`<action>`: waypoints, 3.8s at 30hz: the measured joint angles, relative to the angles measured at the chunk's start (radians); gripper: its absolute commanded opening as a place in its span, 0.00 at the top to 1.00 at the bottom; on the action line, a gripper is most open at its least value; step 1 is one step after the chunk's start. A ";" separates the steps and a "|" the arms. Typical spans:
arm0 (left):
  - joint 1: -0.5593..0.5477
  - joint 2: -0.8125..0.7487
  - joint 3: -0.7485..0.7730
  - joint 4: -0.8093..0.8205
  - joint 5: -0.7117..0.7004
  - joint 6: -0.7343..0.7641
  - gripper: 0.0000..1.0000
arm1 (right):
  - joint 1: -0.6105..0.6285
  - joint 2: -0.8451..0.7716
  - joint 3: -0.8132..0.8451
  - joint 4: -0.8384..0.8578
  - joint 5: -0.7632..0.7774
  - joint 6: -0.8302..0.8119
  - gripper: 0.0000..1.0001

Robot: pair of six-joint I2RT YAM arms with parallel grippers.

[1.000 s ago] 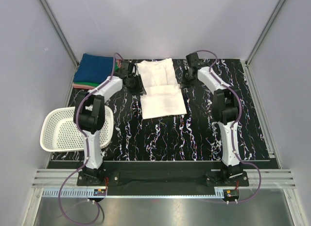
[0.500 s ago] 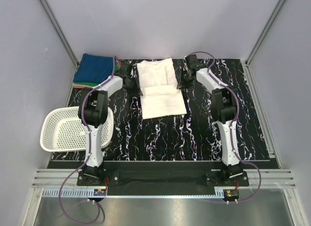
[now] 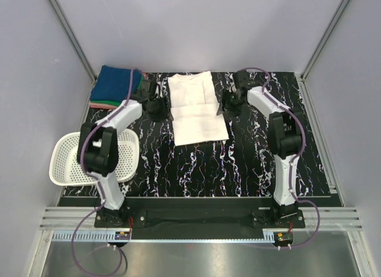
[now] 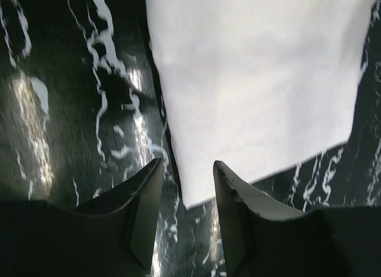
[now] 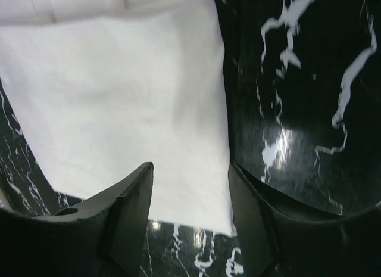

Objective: Fold and stack the t-shirts
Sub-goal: Fold the tshirt

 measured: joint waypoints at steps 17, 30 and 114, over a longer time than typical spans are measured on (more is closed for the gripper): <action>-0.083 -0.157 -0.490 0.294 0.151 -0.105 0.48 | -0.063 -0.211 -0.481 0.090 -0.182 -0.019 0.50; -0.037 -0.157 -0.543 0.407 0.161 -0.202 0.47 | -0.087 -0.204 -0.507 0.183 -0.267 -0.017 0.49; -0.180 -0.550 -0.546 0.090 -0.027 -0.212 1.00 | 0.005 -0.755 -0.816 0.059 -0.048 0.226 1.00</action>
